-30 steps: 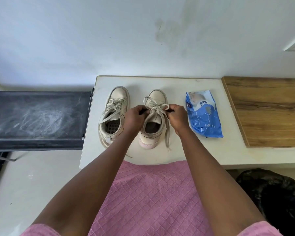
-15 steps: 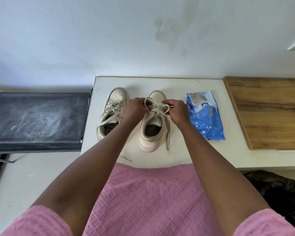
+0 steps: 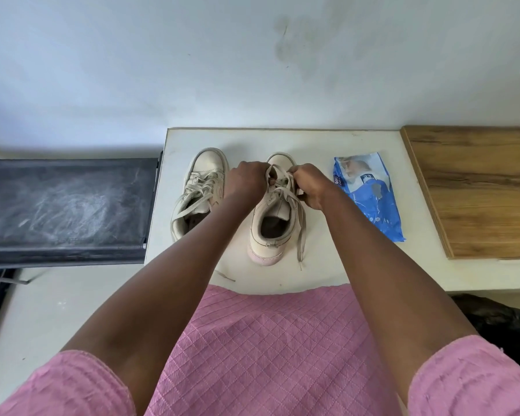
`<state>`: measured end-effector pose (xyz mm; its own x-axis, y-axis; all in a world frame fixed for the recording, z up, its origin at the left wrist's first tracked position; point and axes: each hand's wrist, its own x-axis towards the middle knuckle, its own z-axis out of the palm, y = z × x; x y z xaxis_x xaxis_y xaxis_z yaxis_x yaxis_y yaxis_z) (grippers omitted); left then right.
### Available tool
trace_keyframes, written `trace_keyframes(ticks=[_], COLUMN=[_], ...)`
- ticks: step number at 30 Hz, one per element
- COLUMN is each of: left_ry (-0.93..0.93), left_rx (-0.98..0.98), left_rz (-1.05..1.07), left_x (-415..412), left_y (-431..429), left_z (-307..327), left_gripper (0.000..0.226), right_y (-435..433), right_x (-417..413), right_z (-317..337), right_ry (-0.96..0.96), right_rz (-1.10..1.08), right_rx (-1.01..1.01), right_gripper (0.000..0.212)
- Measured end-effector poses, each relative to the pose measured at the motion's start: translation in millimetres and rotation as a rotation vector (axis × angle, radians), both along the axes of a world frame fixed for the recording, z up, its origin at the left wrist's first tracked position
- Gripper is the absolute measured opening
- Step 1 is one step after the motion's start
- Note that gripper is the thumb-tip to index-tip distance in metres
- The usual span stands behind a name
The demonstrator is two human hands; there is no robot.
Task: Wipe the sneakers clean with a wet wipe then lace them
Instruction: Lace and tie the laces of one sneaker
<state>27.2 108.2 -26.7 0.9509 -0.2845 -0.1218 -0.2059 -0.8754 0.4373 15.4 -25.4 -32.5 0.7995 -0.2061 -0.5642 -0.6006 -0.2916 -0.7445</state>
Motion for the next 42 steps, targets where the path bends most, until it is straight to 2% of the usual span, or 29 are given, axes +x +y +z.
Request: trace_keyframes(ticks=[2, 5, 10, 13, 18, 20, 24, 29, 33, 36, 39, 42], left_ry=[0.01, 0.007, 0.004, -0.051, -0.061, -0.056, -0.025, -0.034, 0.036, 0.073, 0.061, 0.017], left_rx=[-0.059, -0.164, -0.261, -0.22, -0.017, 0.058, 0.032, -0.163, -0.374, -0.487, -0.469, -0.361], left_rz=[0.057, 0.087, 0.078, 0.02, -0.112, -0.164, -0.143, 0.024, 0.227, 0.253, 0.238, 0.23], left_x=[-1.8, -5.7, -13.6, -13.9, -9.7, -7.8, -7.3, -12.9, -23.5, -29.2, -29.9, -29.8], left_y=[2.1, 7.0, 13.2, 12.7, 4.0, 3.5, 7.0, 8.4, 12.4, 13.6, 12.8, 7.6], left_z=[-3.9, -7.5, -12.2, -16.2, -8.8, -7.4, -9.1, -9.8, -22.3, -24.3, -21.9, -21.2], left_gripper=[0.017, 0.019, 0.02, 0.02, 0.024, 0.027, 0.027, 0.021, 0.014, 0.016, 0.017, 0.021], right_y=[0.5, -0.2, -4.4, -0.6, 7.0, 6.4, 8.6, -0.4, -4.5, -1.9, 3.3, 6.5], right_x=[2.4, 2.4, -6.8, -7.6, -6.5, -8.2, -12.8, -24.7, -40.7, -37.6, -25.5, -17.4], right_z=[3.0, 1.0, -4.4, -5.3, -1.0, -2.4, -6.4, -10.1, -11.1, -7.6, -7.4, -8.7], right_ry=[0.017, -0.111, -0.193, -0.192, -0.188, -0.192, -0.244, -0.338, -0.391, -0.413, -0.357, -0.291], right_rz=[0.041, 0.108, -0.019, -0.056, 0.012, -0.018, -0.058, -0.112, 0.002, 0.026, 0.151, 0.28], right_rx=[-0.039, -0.267, -0.227, -0.261, -0.43, -0.435, -0.427, -0.281, -0.283, -0.371, -0.523, -0.616], right_gripper=[0.03, 0.028, 0.028, 0.014, 0.017, 0.018, 0.018, 0.014, 0.023, 0.021, 0.027, 0.031])
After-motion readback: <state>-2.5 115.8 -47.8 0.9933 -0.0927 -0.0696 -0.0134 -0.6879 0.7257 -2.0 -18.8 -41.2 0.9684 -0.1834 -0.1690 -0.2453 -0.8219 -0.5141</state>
